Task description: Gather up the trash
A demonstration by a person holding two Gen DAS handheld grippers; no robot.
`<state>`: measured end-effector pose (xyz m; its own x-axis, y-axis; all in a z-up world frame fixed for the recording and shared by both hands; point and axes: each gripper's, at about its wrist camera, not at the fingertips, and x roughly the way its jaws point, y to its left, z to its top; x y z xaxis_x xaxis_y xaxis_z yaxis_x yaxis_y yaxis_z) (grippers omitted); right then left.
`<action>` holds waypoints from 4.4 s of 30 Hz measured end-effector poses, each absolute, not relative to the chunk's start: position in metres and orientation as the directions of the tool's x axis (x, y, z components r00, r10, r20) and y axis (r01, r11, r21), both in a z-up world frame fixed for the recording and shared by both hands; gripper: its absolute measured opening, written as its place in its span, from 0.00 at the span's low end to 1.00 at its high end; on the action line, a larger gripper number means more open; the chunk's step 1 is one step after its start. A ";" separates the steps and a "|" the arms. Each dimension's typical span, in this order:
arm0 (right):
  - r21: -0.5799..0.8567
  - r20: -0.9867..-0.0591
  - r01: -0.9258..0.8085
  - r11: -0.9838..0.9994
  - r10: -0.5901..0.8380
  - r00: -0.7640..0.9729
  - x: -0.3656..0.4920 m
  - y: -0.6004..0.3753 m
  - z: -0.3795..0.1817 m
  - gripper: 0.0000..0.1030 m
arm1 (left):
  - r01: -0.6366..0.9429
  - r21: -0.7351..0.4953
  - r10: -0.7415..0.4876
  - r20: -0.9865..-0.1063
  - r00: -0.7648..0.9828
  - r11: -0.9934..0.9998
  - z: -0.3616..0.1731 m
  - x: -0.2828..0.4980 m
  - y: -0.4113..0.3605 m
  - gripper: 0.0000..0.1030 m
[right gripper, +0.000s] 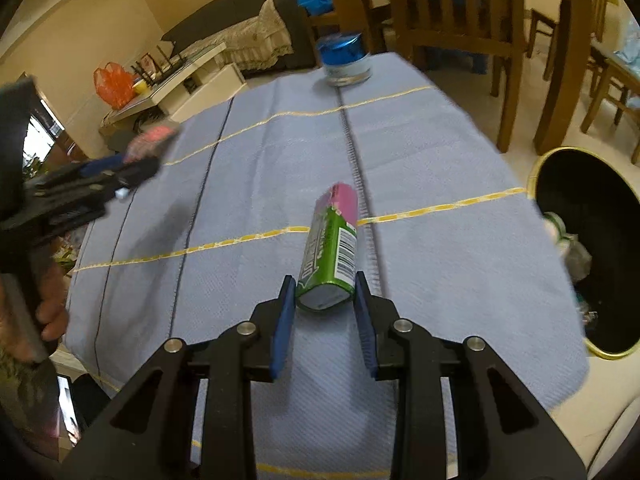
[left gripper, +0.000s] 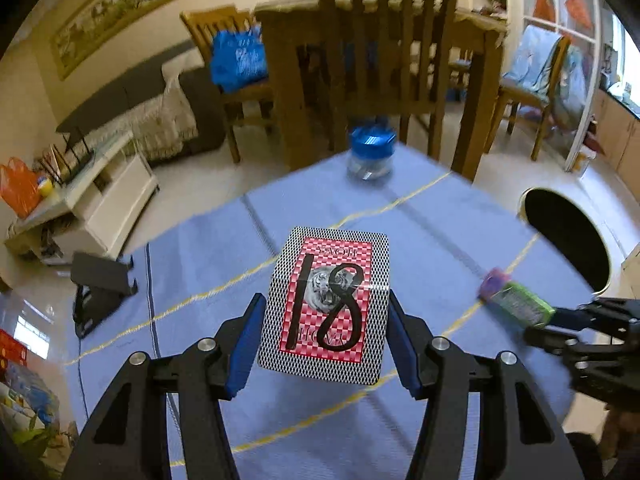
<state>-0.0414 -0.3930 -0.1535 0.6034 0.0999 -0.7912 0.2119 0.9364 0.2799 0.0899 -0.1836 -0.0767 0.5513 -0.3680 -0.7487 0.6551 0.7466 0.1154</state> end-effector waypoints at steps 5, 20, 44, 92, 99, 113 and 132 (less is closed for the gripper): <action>0.278 -0.779 0.257 0.925 0.061 0.624 -0.062 -0.415 -0.147 0.28 | 0.675 0.121 -0.412 -0.710 0.571 0.728 -0.061 0.058 -0.209 0.54; 0.277 -0.761 0.420 0.864 -0.069 0.645 -0.115 -0.501 -0.152 0.27 | 0.709 0.129 -0.453 -0.687 0.568 0.694 -0.066 0.013 -0.265 0.54; 0.318 -0.701 0.692 0.648 -0.331 0.632 -0.201 -0.633 -0.163 0.83 | 0.808 0.151 -0.494 -0.723 0.483 0.569 -0.089 -0.024 -0.389 0.54; 0.039 -0.655 0.271 0.962 -0.181 0.734 -0.039 -0.336 -0.060 0.95 | 0.213 0.278 0.020 -0.651 0.759 0.937 -0.007 0.041 -0.072 0.94; 0.053 -0.607 0.156 0.986 -0.093 0.789 -0.031 -0.255 -0.011 0.95 | 0.191 0.161 -0.039 -0.659 0.751 0.968 0.008 0.020 -0.003 0.94; 0.093 -0.587 0.149 0.984 -0.067 0.807 -0.052 -0.227 -0.015 0.95 | 0.179 0.084 -0.086 -0.636 0.767 0.980 -0.003 0.008 0.006 0.94; 0.072 -0.595 0.167 0.983 -0.092 0.798 -0.056 -0.240 -0.026 0.95 | 0.206 0.072 -0.113 -0.639 0.761 0.976 -0.010 0.005 -0.006 0.94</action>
